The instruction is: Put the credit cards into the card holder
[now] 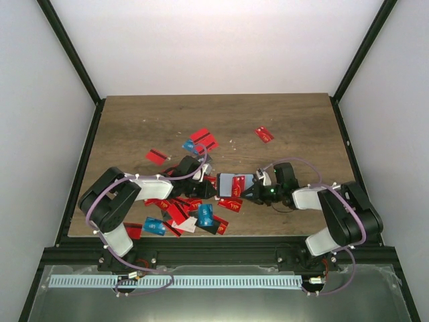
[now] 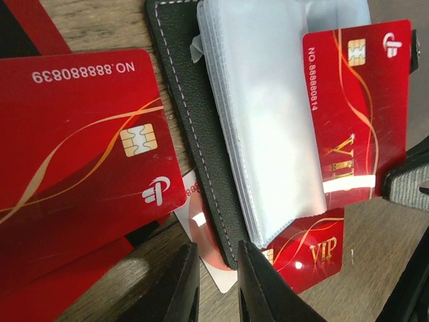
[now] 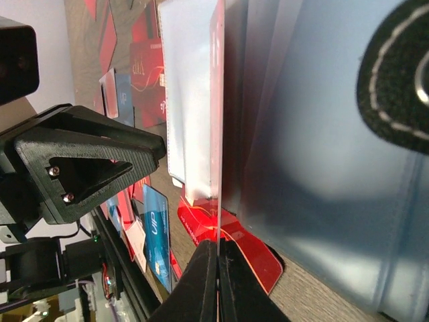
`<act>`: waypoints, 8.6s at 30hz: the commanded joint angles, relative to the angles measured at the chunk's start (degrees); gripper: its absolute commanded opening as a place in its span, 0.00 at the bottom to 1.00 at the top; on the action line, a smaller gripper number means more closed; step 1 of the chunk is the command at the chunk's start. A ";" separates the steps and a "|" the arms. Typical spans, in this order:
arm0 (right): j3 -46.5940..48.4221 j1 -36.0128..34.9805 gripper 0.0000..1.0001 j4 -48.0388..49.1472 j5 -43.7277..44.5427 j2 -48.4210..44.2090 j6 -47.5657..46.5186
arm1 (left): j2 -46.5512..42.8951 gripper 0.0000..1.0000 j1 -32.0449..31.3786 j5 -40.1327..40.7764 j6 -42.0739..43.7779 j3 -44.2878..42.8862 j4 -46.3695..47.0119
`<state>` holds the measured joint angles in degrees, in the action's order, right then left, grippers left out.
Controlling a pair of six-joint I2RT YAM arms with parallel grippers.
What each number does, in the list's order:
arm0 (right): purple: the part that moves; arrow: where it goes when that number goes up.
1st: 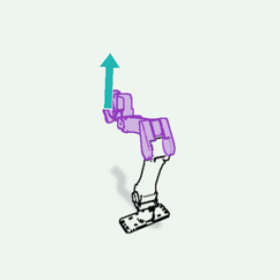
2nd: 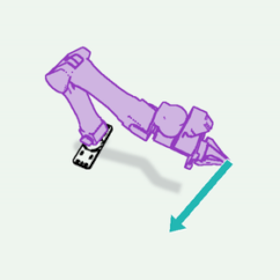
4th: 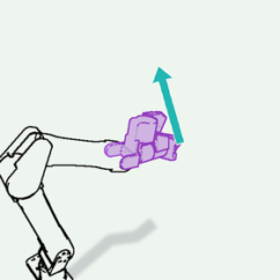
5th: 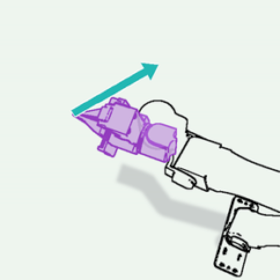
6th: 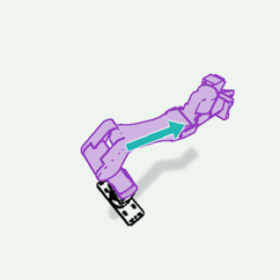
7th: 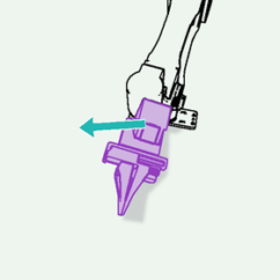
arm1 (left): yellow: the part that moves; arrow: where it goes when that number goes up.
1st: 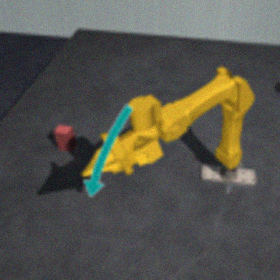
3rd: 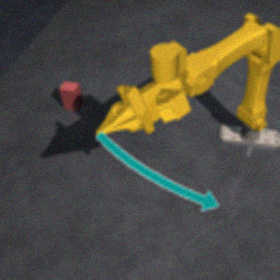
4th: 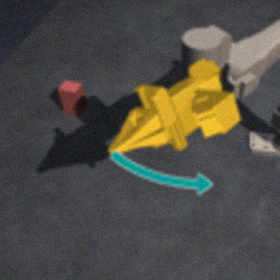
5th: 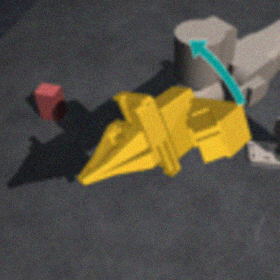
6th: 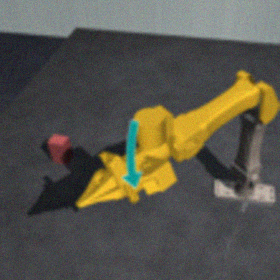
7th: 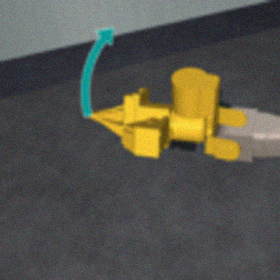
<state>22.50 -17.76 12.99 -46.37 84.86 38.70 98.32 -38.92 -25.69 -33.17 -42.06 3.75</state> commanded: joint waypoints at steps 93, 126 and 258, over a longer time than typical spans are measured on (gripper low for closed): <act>10.65 -1.06 0.01 2.66 -10.32 15.20 8.48 | 3.02 0.17 0.02 -3.48 1.79 -1.77 1.35; 11.65 -5.03 0.02 4.01 -10.05 16.79 10.67 | 2.38 0.17 0.09 -3.84 2.97 -1.69 0.53; 2.84 -24.01 0.82 -27.62 12.11 -24.71 7.73 | -9.27 0.19 -10.17 14.24 -2.15 9.73 -8.05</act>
<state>28.23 -40.03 -16.03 -33.06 61.73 42.00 87.68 -46.04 -13.08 -33.08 -35.11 -3.70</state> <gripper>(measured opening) 0.821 0.192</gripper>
